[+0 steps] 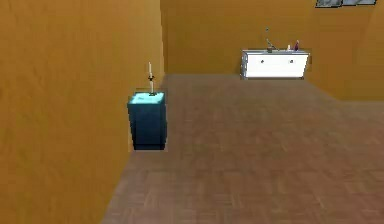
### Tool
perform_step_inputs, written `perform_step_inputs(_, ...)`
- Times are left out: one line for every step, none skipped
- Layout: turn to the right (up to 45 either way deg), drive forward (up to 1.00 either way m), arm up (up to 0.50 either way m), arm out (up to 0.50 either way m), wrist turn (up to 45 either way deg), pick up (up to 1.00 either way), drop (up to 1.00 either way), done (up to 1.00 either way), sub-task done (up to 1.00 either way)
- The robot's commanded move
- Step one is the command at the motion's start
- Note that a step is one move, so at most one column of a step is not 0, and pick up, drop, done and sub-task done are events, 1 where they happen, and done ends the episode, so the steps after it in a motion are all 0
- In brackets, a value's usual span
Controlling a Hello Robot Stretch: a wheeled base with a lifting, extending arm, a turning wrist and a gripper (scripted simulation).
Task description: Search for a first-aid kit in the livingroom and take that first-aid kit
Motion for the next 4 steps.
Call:
perform_step_inputs(45.0,0.0,0.0,0.0,0.0,0.0,0.0,0.0,0.0)
perform_step_inputs(42.0,0.0,0.0,0.0,0.0,0.0,0.0,0.0,0.0)
perform_step_inputs(0.0,1.0,0.0,0.0,0.0,0.0,0.0,0.0,0.0)
perform_step_inputs(0.0,1.0,0.0,0.0,0.0,0.0,0.0,0.0,0.0)
